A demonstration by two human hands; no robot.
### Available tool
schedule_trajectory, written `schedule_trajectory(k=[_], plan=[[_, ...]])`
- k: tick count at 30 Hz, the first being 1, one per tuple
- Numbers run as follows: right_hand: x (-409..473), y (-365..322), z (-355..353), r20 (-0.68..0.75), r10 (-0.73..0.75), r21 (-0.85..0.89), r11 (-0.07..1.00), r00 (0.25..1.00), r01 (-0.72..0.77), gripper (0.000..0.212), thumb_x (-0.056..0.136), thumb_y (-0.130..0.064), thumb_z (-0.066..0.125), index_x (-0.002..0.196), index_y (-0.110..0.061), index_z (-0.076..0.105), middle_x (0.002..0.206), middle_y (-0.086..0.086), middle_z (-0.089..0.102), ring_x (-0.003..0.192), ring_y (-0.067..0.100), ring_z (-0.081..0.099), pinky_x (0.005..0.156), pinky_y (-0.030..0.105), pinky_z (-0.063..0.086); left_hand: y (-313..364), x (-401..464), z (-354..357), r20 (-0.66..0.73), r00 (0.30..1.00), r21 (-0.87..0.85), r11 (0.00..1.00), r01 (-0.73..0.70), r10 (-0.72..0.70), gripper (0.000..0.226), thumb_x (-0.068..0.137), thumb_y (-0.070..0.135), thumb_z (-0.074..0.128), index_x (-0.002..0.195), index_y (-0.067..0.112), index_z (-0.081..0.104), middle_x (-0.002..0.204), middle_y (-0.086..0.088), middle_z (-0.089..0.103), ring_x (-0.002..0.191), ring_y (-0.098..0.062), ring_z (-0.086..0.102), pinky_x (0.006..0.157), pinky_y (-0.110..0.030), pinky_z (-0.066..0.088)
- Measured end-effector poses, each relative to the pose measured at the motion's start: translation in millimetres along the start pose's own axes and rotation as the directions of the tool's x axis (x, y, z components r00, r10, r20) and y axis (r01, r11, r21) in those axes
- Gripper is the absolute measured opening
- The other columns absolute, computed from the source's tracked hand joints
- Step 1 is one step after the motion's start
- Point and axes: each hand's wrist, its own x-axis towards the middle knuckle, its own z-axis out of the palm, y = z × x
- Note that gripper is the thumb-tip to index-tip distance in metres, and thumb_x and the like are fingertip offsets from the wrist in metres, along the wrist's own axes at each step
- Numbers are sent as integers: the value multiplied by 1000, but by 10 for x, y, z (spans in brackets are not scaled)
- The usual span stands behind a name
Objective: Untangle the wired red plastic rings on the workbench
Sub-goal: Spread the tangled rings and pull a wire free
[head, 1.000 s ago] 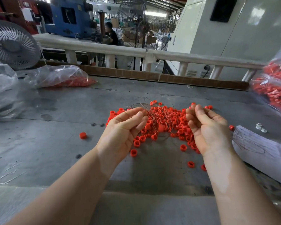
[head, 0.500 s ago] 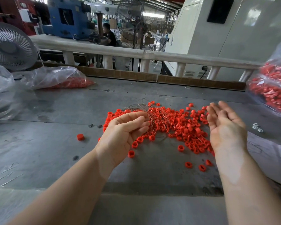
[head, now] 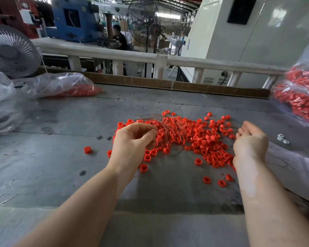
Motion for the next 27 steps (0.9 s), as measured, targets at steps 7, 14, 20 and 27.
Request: schedule_trajectory(k=[7,14,20,27], plan=[[-81,-7,-10,168,-217,-589,760,961,275,36,99,-9,38,132,-6,52,147,12,39,134,31,35,106,37,30,-28,-17,21,32,989,311,939,-145,142,25,81,3,69,73,27,67,72,11,66,66,-3,60,72,-18,49],[-207,-57,-2,280,-373,-759,479,885,441,45,95,-5,47,139,-13,44,153,7,30,143,23,18,116,43,0,-58,-20,23,88,962,536,802,-263,257,12,81,9,70,81,20,73,70,26,58,68,12,55,66,1,36],[-370,-72,69,413,-479,-703,373,775,606,65,87,12,46,142,-21,40,155,5,24,144,24,15,116,43,5,-79,-16,22,164,934,672,658,-341,318,12,82,9,70,91,16,74,81,15,56,74,1,50,70,3,30],[-505,-37,164,585,-463,-489,453,666,745,36,87,9,50,112,-10,68,117,4,61,112,22,52,88,25,37,-142,-23,22,251,918,771,511,-381,306,20,88,19,64,107,24,71,105,7,59,105,-15,44,88,-17,24]])
